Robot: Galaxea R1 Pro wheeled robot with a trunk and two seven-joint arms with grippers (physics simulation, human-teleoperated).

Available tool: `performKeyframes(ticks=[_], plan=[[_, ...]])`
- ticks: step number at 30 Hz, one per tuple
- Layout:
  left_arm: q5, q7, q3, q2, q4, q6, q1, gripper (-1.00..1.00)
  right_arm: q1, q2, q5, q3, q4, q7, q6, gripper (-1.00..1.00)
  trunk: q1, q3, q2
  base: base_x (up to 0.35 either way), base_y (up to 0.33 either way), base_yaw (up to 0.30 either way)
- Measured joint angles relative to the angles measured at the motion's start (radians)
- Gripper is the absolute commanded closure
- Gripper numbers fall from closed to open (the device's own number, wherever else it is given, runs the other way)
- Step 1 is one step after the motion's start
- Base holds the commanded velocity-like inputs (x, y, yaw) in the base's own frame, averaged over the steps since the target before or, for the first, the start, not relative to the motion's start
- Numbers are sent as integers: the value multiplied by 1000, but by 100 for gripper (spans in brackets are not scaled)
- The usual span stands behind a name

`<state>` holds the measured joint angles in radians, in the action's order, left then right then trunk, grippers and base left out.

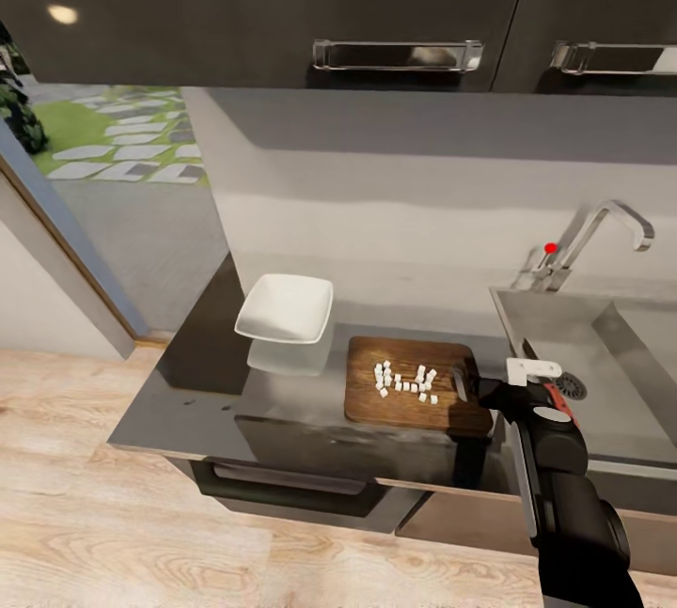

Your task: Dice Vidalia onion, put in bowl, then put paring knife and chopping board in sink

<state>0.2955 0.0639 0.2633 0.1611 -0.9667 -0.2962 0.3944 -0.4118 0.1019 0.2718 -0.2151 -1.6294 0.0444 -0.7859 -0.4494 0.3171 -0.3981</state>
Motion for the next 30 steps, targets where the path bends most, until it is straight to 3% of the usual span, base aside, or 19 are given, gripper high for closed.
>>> performKeyframes(ticks=[30], plan=[[0, 0, 0, 0, 0, 0, 0, -100, 0, 0, 0, 0, 0, 0, -1, -100, 0, 46, 0, 0, 0, 0]])
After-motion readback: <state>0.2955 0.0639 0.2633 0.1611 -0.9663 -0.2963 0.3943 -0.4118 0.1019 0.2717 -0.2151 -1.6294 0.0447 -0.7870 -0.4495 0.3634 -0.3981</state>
